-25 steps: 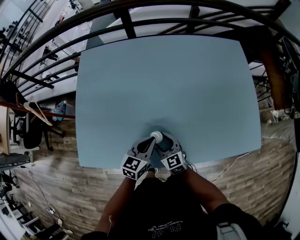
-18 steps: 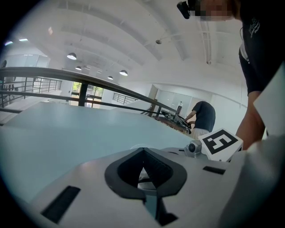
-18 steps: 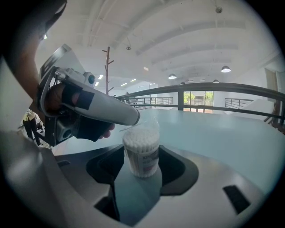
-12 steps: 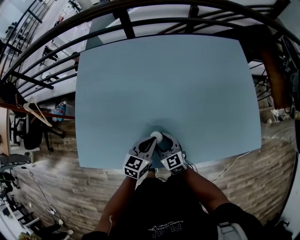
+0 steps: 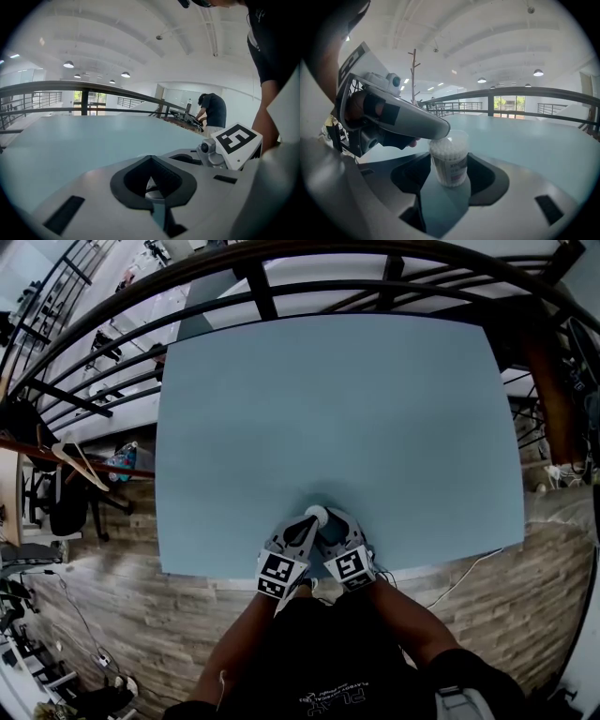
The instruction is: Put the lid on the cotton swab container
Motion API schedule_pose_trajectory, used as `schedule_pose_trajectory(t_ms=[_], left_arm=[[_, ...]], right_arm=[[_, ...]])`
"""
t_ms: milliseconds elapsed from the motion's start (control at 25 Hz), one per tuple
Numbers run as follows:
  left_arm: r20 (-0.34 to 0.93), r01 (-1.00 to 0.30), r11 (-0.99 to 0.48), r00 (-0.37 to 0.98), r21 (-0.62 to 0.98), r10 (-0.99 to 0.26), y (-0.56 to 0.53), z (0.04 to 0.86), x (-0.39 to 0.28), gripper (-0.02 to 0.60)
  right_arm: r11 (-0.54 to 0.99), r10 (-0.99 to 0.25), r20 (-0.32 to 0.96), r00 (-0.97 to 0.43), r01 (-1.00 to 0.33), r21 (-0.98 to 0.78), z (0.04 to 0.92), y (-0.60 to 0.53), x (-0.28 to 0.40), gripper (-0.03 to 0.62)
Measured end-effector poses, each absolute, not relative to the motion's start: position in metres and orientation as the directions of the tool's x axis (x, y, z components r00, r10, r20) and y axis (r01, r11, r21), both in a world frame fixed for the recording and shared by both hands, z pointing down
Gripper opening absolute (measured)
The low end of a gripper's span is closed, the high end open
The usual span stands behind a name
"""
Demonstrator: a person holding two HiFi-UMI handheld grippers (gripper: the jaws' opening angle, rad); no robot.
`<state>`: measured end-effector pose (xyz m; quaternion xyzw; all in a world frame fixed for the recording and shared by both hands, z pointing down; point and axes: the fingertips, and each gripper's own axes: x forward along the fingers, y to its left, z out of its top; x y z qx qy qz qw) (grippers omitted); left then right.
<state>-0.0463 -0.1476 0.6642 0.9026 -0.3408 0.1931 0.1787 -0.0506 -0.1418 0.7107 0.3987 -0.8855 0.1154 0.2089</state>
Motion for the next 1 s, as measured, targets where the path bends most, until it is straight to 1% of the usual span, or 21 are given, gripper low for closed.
schedule_pose_trajectory(t_ms=[200, 400, 560, 840, 1000], left_arm=[[0.498, -0.702, -0.697, 0.661, 0.144, -0.562, -0.1470, 0.6670, -0.0450, 0.011], [0.544, -0.699, -0.707, 0.637, 0.109, -0.546, -0.1468, 0.6696, -0.0450, 0.009], [0.565, -0.700, -0.704, 0.632, 0.121, -0.531, -0.1472, 0.6710, -0.0459, 0.011], [0.531, -0.719, -0.656, 0.658, 0.231, -0.534, -0.1498, 0.6684, -0.0500, 0.011], [0.484, -0.714, -0.669, 0.669, 0.208, -0.564, -0.1472, 0.6617, -0.0545, 0.011]], right_arm=[[0.657, -0.656, 0.444, -0.610, -0.752, -0.062, 0.7116, -0.1404, -0.0532, 0.252], [0.652, -0.661, 0.462, -0.591, -0.758, -0.037, 0.7100, -0.1433, -0.0523, 0.252], [0.657, -0.649, 0.453, -0.612, -0.750, -0.072, 0.7145, -0.1394, -0.0564, 0.252], [0.659, -0.631, 0.471, -0.616, -0.746, -0.092, 0.7164, -0.1386, -0.0592, 0.252], [0.652, -0.636, 0.470, -0.612, -0.752, -0.096, 0.7155, -0.1345, -0.0579, 0.266]])
